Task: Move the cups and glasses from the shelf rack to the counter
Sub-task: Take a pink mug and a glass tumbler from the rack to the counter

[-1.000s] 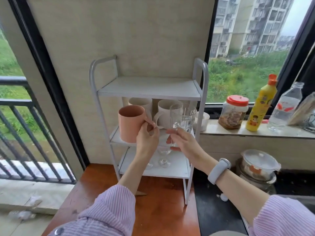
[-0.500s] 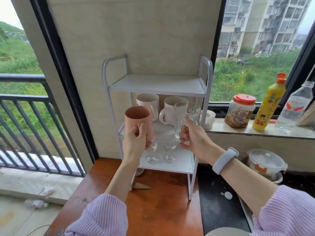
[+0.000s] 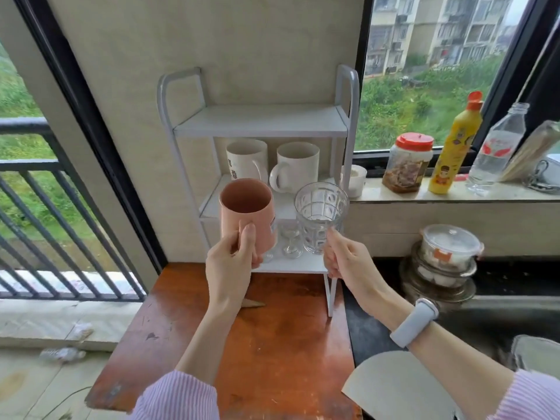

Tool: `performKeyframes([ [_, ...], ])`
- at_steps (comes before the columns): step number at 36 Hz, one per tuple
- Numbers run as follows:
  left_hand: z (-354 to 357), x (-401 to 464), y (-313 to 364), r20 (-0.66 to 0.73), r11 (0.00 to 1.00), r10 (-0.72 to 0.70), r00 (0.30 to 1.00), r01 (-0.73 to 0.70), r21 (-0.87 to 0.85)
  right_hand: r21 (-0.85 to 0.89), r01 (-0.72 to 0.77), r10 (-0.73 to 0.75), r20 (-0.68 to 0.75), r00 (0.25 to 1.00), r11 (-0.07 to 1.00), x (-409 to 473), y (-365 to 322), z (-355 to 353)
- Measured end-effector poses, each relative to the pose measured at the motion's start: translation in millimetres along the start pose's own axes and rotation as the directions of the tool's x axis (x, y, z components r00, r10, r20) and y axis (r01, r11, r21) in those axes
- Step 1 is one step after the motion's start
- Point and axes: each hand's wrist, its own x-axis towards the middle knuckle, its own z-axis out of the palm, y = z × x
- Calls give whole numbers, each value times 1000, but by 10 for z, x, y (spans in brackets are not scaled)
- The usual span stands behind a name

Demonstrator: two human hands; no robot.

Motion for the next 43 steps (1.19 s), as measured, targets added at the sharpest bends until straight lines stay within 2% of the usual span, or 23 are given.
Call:
performKeyframes([
  [4,70,-251,-19,99,999,35,994,-34,-14,29,16,-15,-64,998,999,-285,246,-86],
  [8,316,-509,14,210,999,31,977,-32,-1,81,-33,42,-113,993,996,-567,392,-341],
  [13,837,-875,152,344,999,38,938,-40,0,12,-65,66,-247,967,998,-985,438,-907],
  [19,1726,-1560,488,503,998,62,862,-43,-49,-185,-69,-41,-532,845,980,-1762,356,-1863],
  [21,2067,-1895,630,564,996,77,822,-41,-75,-195,-98,-31,-569,822,976,-2120,348,-2235],
  [24,2595,-2488,844,660,990,57,749,42,-134,-185,-154,-3,-649,761,971,-2707,355,-2813],
  [29,3433,-3605,1225,779,971,104,618,108,-215,-207,-229,-19,-779,627,951,-3739,331,-3731],
  [33,4021,-4483,1550,874,959,161,458,135,-248,-225,-300,-49,-866,498,927,-4583,253,-4291],
  [35,4291,-4888,1703,908,954,202,368,135,-268,-203,-327,-57,-912,407,923,-4975,232,-4513],
  [38,4692,-5481,1930,937,949,246,249,134,-285,-130,-366,-46,-973,228,921,-5535,240,-4835],
  [43,5260,-6487,2311,933,926,360,22,112,-360,-19,-395,-32,-999,-26,919,-6391,259,-5297],
])
